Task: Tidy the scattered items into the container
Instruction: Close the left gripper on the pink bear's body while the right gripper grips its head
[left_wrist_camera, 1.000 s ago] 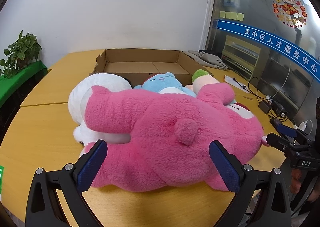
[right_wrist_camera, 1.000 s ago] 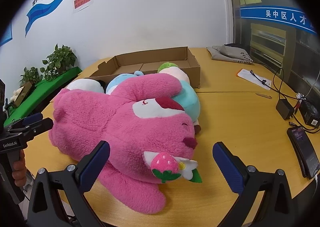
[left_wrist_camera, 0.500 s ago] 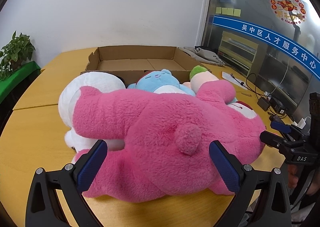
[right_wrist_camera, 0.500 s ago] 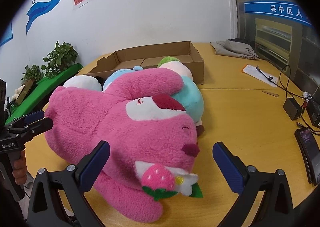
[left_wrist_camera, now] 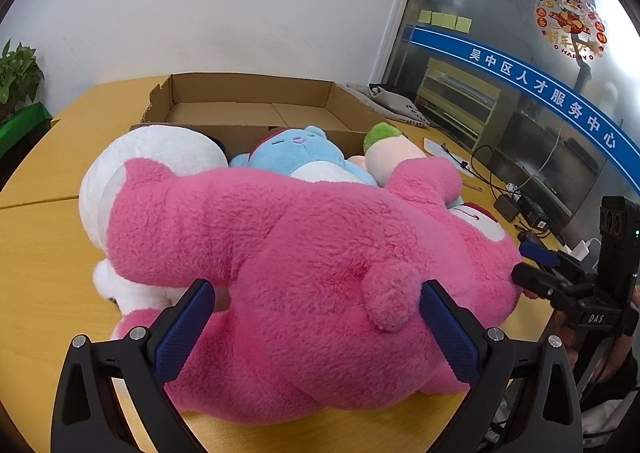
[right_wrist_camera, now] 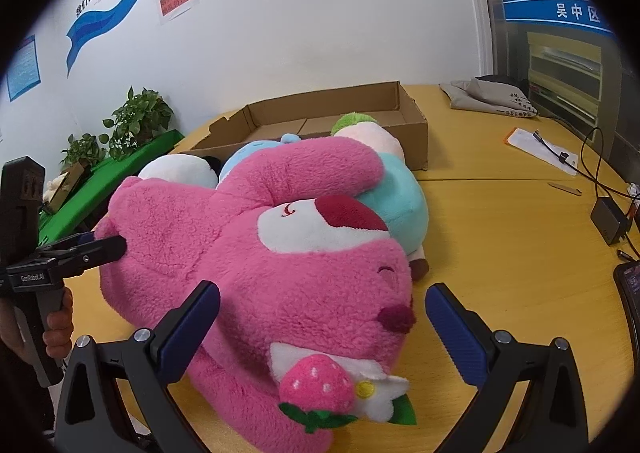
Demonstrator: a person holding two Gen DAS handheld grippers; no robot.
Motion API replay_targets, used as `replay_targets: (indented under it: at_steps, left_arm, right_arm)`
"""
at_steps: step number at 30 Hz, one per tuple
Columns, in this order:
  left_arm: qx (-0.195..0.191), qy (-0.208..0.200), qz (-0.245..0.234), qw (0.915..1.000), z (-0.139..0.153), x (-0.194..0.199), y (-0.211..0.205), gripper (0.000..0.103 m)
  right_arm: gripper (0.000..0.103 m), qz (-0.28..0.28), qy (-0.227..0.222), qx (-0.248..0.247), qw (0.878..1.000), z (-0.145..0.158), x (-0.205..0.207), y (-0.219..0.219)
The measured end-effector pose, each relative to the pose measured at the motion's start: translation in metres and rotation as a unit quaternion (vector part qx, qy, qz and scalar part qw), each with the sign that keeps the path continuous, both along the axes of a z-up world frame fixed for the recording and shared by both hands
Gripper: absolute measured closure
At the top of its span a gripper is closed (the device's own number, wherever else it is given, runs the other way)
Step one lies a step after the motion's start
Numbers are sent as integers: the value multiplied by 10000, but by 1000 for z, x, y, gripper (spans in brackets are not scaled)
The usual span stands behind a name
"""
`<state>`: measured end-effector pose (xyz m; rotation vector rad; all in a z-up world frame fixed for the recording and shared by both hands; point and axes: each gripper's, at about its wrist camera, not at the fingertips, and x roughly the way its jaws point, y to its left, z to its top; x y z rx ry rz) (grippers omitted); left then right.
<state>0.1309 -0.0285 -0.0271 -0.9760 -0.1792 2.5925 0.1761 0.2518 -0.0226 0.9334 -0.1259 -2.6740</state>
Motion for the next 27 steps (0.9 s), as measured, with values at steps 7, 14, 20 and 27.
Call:
replay_targets:
  at_steps: [7,14,20,27]
  left_arm:
    - [199,-61,-212,9996,-7,-4,-4,0]
    - [198,-17,-428,9989,-15,-6,4,4]
    - [227,-96,-433,9988,-15,-2,-3,26]
    - [387,-28,-337,9987,-8,19,-9,45]
  right_arm:
    - [0,-251,-298,-401,9984,-10,-12,22]
    - [1,-90,-544,-731,9958,-37,-25,22]
    - [1,2,-584,-1115,9920,-47,-22,19]
    - [37,149,71,-543,9984,-32,7,-9]
